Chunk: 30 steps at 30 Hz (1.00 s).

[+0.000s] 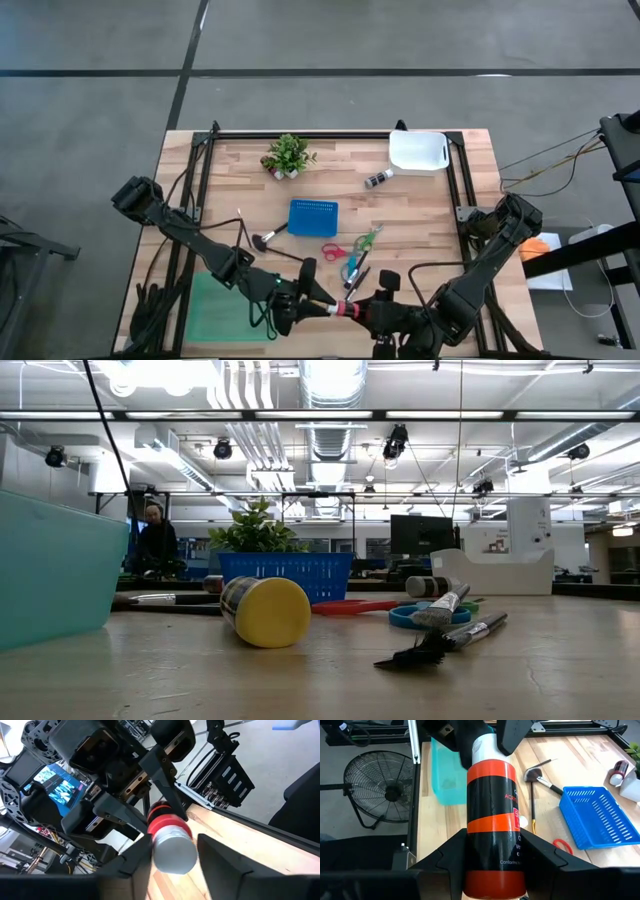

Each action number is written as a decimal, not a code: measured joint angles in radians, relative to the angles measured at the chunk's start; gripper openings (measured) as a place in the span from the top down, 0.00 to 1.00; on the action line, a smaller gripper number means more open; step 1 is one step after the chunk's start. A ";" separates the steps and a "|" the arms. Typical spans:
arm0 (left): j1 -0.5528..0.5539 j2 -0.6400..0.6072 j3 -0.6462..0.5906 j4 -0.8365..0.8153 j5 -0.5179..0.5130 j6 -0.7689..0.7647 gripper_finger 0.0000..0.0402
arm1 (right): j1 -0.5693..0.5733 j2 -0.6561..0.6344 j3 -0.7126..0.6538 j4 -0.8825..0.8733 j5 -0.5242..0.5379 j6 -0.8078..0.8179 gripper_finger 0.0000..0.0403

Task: Pick & Place Paint Supplies
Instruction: Put the orange paint into the blue bin

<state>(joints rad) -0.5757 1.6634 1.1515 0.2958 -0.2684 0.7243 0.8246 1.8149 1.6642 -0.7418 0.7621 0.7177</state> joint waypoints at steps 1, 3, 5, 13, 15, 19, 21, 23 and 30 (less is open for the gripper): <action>0.001 0.000 0.000 0.000 0.000 0.000 0.65 | 0.000 0.000 0.000 -0.002 0.000 0.000 0.64; 0.002 0.000 0.000 0.000 0.000 -0.004 0.69 | 0.000 0.000 0.000 -0.001 -0.001 0.000 0.64; 0.005 0.000 0.000 -0.001 0.008 -0.013 0.70 | 0.000 0.000 0.000 0.001 -0.003 0.000 0.64; 0.023 0.004 0.000 -0.012 0.030 -0.046 0.56 | 0.000 0.000 0.000 0.025 0.000 -0.025 0.64; 0.023 0.004 0.000 -0.012 0.027 -0.045 0.57 | 0.000 0.000 0.000 0.025 0.001 -0.026 0.64; 0.022 0.004 0.000 -0.011 0.026 -0.045 0.67 | 0.000 0.000 0.000 0.027 -0.001 -0.025 0.64; 0.023 0.004 0.000 -0.012 0.027 -0.042 0.74 | 0.000 0.000 0.000 0.023 0.000 -0.025 0.64; 0.025 0.004 -0.001 -0.013 0.042 -0.045 0.79 | 0.001 0.000 0.001 0.026 0.000 -0.026 0.64; 0.027 0.004 -0.013 -0.009 0.058 -0.044 0.80 | 0.000 0.000 0.000 0.026 -0.005 -0.031 0.64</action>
<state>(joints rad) -0.5488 1.6676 1.1389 0.2866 -0.2104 0.6804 0.8249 1.8149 1.6646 -0.7155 0.7573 0.6872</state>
